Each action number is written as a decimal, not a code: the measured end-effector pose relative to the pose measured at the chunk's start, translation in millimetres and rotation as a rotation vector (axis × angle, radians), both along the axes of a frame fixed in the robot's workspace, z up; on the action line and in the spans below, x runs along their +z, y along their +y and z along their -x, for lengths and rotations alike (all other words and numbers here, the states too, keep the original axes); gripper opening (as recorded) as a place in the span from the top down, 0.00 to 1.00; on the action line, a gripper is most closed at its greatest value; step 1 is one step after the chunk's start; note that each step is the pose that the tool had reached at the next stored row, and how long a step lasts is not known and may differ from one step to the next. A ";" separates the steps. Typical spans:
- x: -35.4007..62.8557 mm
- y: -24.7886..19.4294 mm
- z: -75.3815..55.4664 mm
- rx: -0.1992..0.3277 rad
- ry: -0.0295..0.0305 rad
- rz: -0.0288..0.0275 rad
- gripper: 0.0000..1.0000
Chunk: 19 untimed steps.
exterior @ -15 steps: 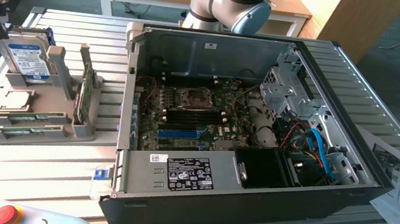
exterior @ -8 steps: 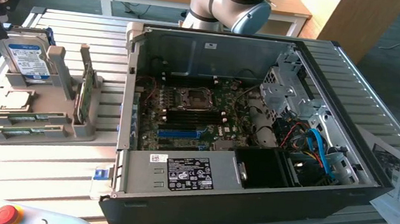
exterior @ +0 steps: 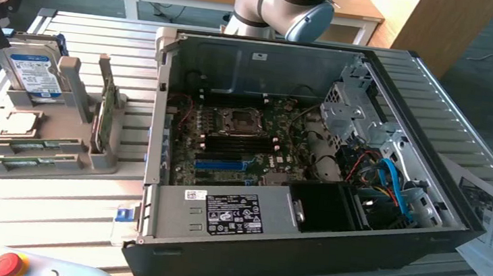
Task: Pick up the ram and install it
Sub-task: 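Pick up the ram and move it above insertion slot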
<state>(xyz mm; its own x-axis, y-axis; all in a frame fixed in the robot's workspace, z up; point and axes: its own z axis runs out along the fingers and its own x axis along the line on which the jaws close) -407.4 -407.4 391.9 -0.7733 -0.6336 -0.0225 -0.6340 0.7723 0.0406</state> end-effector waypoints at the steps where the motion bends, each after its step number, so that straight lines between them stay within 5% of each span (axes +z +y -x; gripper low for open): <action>1: 0.0 0.0 0.0 0.018 0.0001 0.0001 0.90; 19: -0.2 0.0 0.0 0.346 0.0001 0.0024 0.90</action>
<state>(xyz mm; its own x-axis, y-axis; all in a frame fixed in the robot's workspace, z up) -407.4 -407.5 391.8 -0.5129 -0.8582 -0.0207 -0.8581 0.5120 0.0392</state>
